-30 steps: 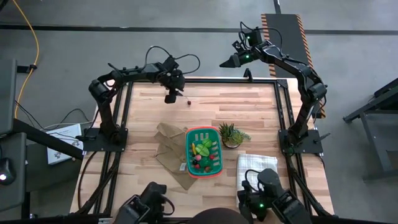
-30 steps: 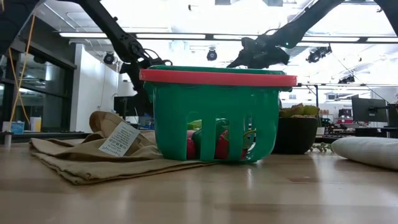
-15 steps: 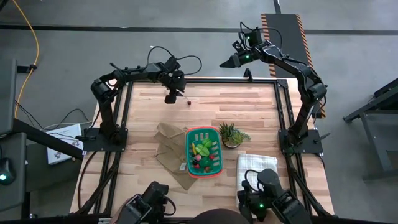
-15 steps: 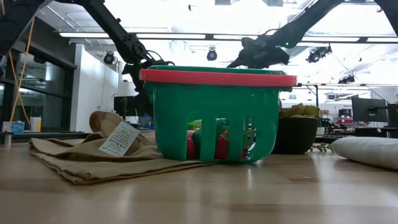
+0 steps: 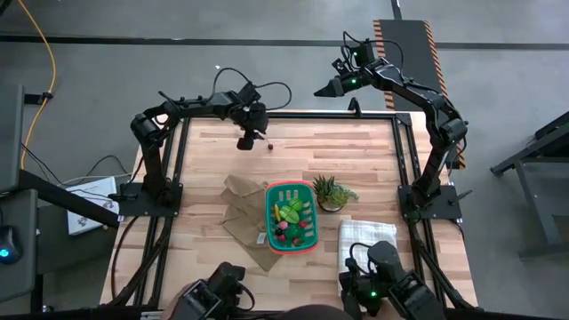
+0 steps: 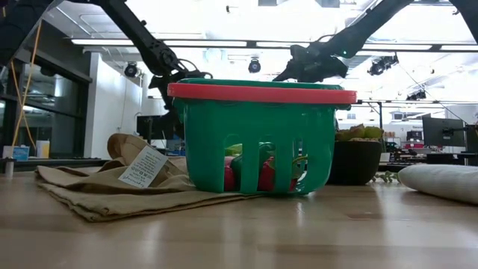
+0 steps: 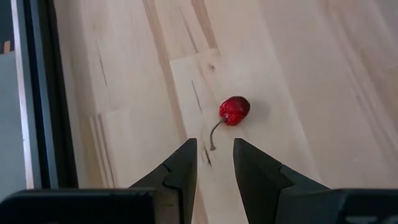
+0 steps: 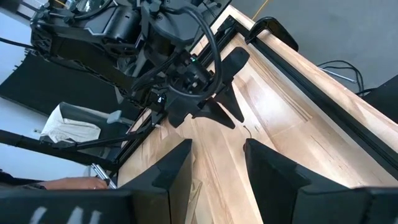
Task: Pick and placing Produce into tupperware
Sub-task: Put the red cherry into the green basket
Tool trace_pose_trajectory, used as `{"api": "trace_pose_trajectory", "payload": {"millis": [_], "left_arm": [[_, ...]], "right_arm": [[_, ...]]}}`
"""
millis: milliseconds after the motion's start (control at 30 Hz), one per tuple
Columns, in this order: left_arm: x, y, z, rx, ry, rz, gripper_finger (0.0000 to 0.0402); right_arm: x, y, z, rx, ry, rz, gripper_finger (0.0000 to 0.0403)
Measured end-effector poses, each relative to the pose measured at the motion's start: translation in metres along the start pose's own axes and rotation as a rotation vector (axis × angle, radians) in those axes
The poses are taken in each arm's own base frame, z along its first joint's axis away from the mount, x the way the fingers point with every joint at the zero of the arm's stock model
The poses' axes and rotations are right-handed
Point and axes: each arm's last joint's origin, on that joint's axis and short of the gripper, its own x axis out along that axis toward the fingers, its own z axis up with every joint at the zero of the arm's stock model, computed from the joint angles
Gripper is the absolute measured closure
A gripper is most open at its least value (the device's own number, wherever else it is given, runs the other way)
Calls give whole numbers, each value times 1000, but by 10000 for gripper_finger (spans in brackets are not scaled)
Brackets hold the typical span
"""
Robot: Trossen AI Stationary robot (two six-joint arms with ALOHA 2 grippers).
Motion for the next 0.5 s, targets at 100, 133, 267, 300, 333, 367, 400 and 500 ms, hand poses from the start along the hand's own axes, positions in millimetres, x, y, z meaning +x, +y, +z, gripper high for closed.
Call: {"api": "trace_pose_trajectory", "payload": {"millis": [100, 133, 267, 300, 333, 367, 400, 500], "left_arm": [[0, 1, 1, 3, -6, 6, 309], [0, 1, 0, 2, -7, 10, 309], [7, 1, -4, -31, 13, -12, 309], [9, 2, -4, -37, 21, -15, 309], [11, 3, -5, -38, 24, -18, 309], [11, 2, -4, -40, 28, -25, 309], [13, 3, -3, -34, 26, -22, 309], [13, 5, -1, -25, 24, -2, 309]], "right_arm": [[0, 0, 0, 0, 0, 0, 265], [0, 0, 0, 0, 0, 0, 265], [0, 0, 0, 0, 0, 0, 265], [0, 0, 0, 0, 0, 0, 265], [0, 0, 0, 1, 0, 0, 265], [0, 0, 0, 1, 0, 0, 265], [0, 0, 0, 2, 1, 0, 265], [0, 0, 0, 3, 2, 0, 265]]}}
